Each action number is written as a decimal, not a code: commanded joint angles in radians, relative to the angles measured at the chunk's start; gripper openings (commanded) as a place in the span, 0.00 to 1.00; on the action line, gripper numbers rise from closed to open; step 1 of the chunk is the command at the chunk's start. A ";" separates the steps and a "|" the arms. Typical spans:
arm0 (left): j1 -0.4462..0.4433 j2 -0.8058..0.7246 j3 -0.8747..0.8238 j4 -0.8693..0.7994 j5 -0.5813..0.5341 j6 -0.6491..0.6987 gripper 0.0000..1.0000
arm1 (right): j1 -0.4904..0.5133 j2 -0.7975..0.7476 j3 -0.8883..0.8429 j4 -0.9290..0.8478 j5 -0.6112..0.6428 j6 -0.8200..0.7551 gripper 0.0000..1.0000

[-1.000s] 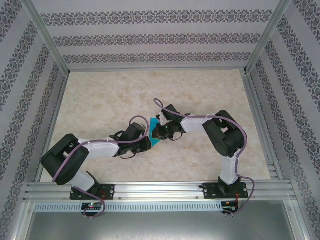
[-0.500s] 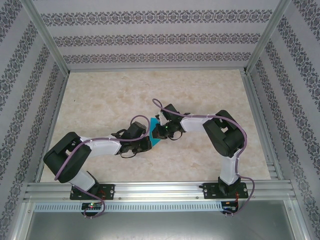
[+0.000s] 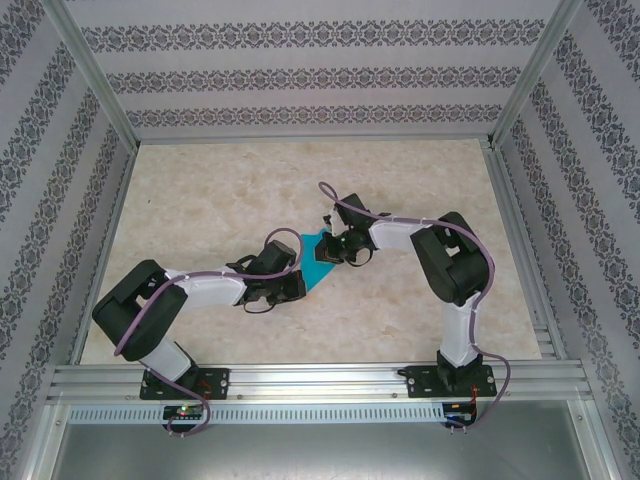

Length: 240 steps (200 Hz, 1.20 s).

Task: Fold a paper plane with a square sheet of paper (pick it up from the middle)
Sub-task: Fourth fold the wing at the center of the table.

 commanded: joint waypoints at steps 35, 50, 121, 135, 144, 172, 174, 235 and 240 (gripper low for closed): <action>-0.001 0.062 -0.038 -0.190 0.024 0.030 0.00 | -0.089 0.059 0.118 -0.009 0.171 0.000 0.10; -0.001 0.063 -0.037 -0.190 0.026 0.032 0.00 | -0.096 0.072 0.146 -0.020 0.158 -0.002 0.11; -0.001 0.067 -0.017 -0.185 0.016 0.023 0.00 | -0.028 -0.153 -0.035 0.102 0.036 0.007 0.09; 0.000 0.070 -0.018 -0.185 0.015 0.023 0.00 | 0.010 -0.160 -0.060 0.097 0.043 0.007 0.09; 0.000 0.070 -0.018 -0.185 0.015 0.022 0.00 | 0.029 -0.152 -0.068 0.094 0.047 0.011 0.08; 0.000 0.069 -0.022 -0.183 0.016 0.020 0.00 | 0.067 -0.104 -0.071 0.123 0.030 0.029 0.08; -0.001 0.068 -0.022 -0.185 0.015 0.021 0.00 | 0.069 -0.098 -0.067 0.125 0.026 0.029 0.08; -0.002 0.068 -0.029 -0.191 0.019 0.019 0.00 | 0.010 0.030 0.044 0.116 0.019 0.009 0.06; 0.000 0.068 -0.032 -0.191 0.019 0.017 0.00 | 0.000 0.038 0.047 0.118 0.024 0.007 0.06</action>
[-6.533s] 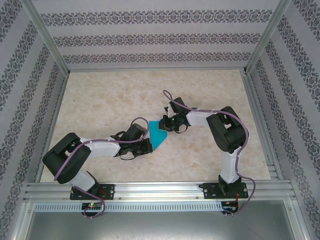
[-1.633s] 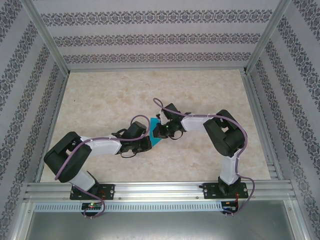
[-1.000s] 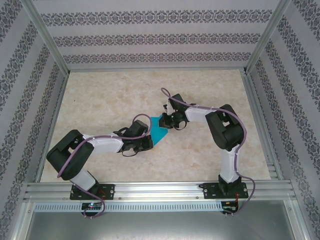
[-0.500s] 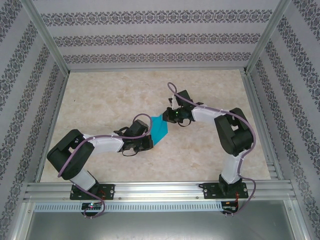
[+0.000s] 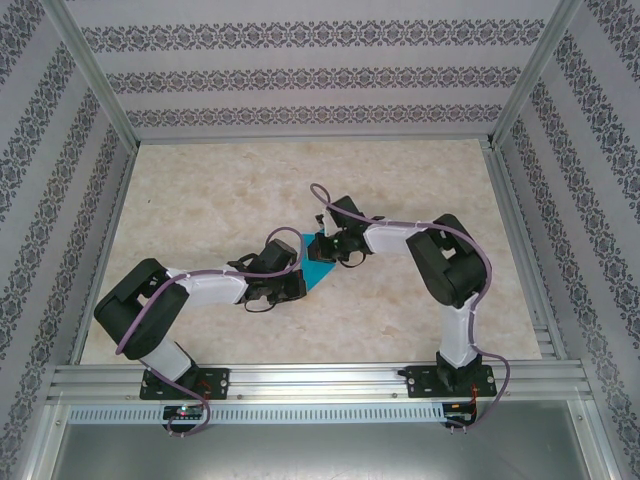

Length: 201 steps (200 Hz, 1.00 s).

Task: Fold a paper plane with a square sheet of paper (pick it up from the middle)
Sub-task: Fourth fold the wing at the center of the table.

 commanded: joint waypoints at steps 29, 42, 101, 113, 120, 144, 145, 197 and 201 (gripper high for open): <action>-0.001 0.058 -0.062 -0.163 0.023 0.013 0.00 | -0.104 0.076 0.073 0.023 0.016 -0.013 0.06; 0.000 0.058 -0.073 -0.158 0.024 0.011 0.00 | -0.125 0.091 0.081 0.022 0.032 -0.007 0.05; -0.001 0.057 -0.090 -0.141 0.035 0.012 0.00 | -0.180 0.137 0.148 0.011 0.082 0.009 0.05; -0.002 0.055 -0.088 -0.141 0.035 0.013 0.00 | -0.191 0.147 0.173 0.003 0.090 0.008 0.05; -0.001 0.054 -0.087 -0.144 0.036 0.014 0.00 | -0.197 0.153 0.189 -0.008 0.093 0.005 0.05; 0.000 0.048 -0.078 -0.149 0.037 0.019 0.00 | -0.213 0.162 0.239 -0.038 0.092 -0.007 0.05; 0.000 0.047 -0.077 -0.150 0.036 0.019 0.00 | -0.213 0.162 0.241 -0.039 0.093 -0.006 0.05; 0.000 -0.006 0.073 -0.207 0.011 0.071 0.11 | -0.211 0.032 0.216 -0.081 0.062 -0.005 0.12; 0.000 -0.014 0.094 -0.216 0.005 0.079 0.15 | -0.209 0.012 0.201 -0.083 0.064 -0.003 0.14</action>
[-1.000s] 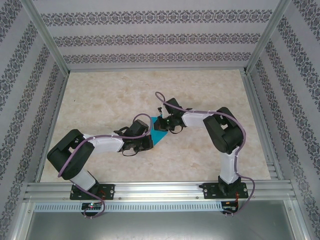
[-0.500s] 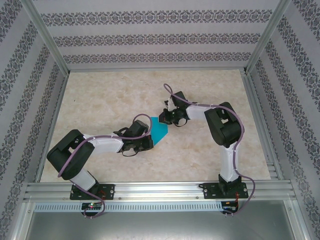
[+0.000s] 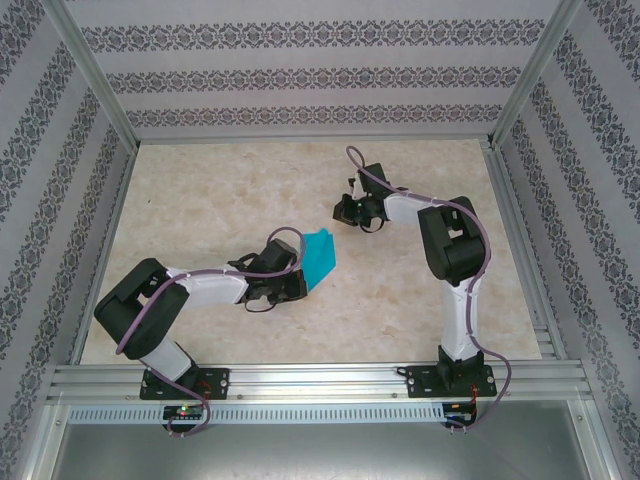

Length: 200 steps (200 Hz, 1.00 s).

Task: Fold a paper plane with a square sheet of paper (pick it up from the middle)
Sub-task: Fourth fold the wing at the center of the table.

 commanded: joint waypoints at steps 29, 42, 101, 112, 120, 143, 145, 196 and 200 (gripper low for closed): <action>0.024 -0.070 0.177 -0.216 -0.055 0.085 0.40 | 0.034 -0.256 -0.177 -0.005 0.043 0.052 0.29; 0.053 -0.094 0.191 -0.222 -0.070 0.090 0.49 | 0.054 -0.317 -0.251 0.012 0.067 0.095 0.36; 0.272 -0.200 0.088 -0.171 -0.059 0.114 0.79 | 0.206 -0.349 -0.368 0.113 0.160 0.268 0.45; 0.299 -0.212 0.067 -0.152 -0.048 0.114 0.82 | 0.225 -0.319 -0.355 0.134 0.148 0.288 0.43; 0.313 -0.217 0.053 -0.137 -0.043 0.111 0.84 | 0.234 -0.299 -0.338 0.134 0.143 0.292 0.42; 0.330 -0.219 0.032 -0.117 -0.036 0.108 0.88 | 0.247 -0.252 -0.286 0.091 0.151 0.291 0.38; 0.331 -0.218 0.031 -0.115 -0.036 0.108 0.88 | 0.247 -0.250 -0.283 0.087 0.154 0.292 0.38; 0.332 -0.174 0.003 0.043 0.148 0.121 0.85 | 0.252 -0.199 -0.273 0.088 0.178 0.311 0.39; 0.332 -0.169 0.003 0.059 0.170 0.122 0.83 | 0.252 -0.197 -0.272 0.091 0.176 0.312 0.39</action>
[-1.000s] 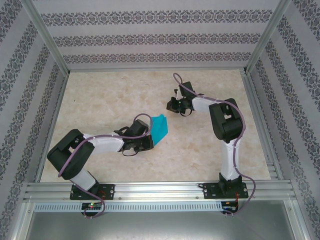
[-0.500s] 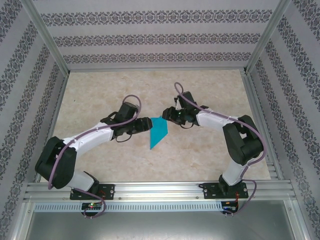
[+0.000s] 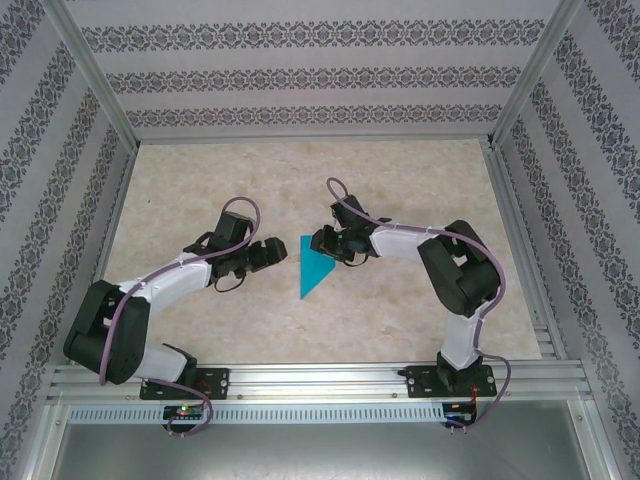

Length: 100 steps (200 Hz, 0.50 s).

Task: Fold a paper plane with a square sheet of paper (pick it up from the middle)
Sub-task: Fourth fold the wing at the center of the table, then pick up the paper from the center of the table.

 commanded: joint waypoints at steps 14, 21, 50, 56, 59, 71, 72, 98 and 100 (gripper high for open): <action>0.008 0.053 -0.007 0.211 0.207 0.012 0.77 | 0.010 0.040 0.026 0.013 0.024 0.024 0.38; 0.004 0.072 -0.006 0.241 0.235 0.003 0.74 | 0.010 0.043 0.028 0.010 0.026 0.025 0.38; -0.024 0.166 0.015 0.353 0.327 -0.037 0.57 | 0.010 0.055 0.034 0.011 0.024 0.027 0.38; -0.035 0.181 0.022 0.367 0.337 -0.042 0.53 | 0.010 0.056 0.035 0.013 0.021 0.027 0.38; -0.039 0.189 0.026 0.373 0.339 -0.045 0.52 | 0.009 0.057 0.035 0.014 0.020 0.027 0.38; -0.059 0.216 0.041 0.384 0.343 -0.046 0.45 | 0.010 0.059 0.039 0.016 0.014 0.028 0.38; -0.061 0.218 0.043 0.385 0.343 -0.046 0.44 | 0.010 0.059 0.039 0.018 0.014 0.028 0.38; -0.075 0.250 0.059 0.399 0.332 -0.060 0.33 | 0.012 0.059 0.038 0.022 0.008 0.028 0.37; -0.075 0.252 0.061 0.399 0.331 -0.060 0.33 | 0.012 0.059 0.038 0.022 0.008 0.029 0.37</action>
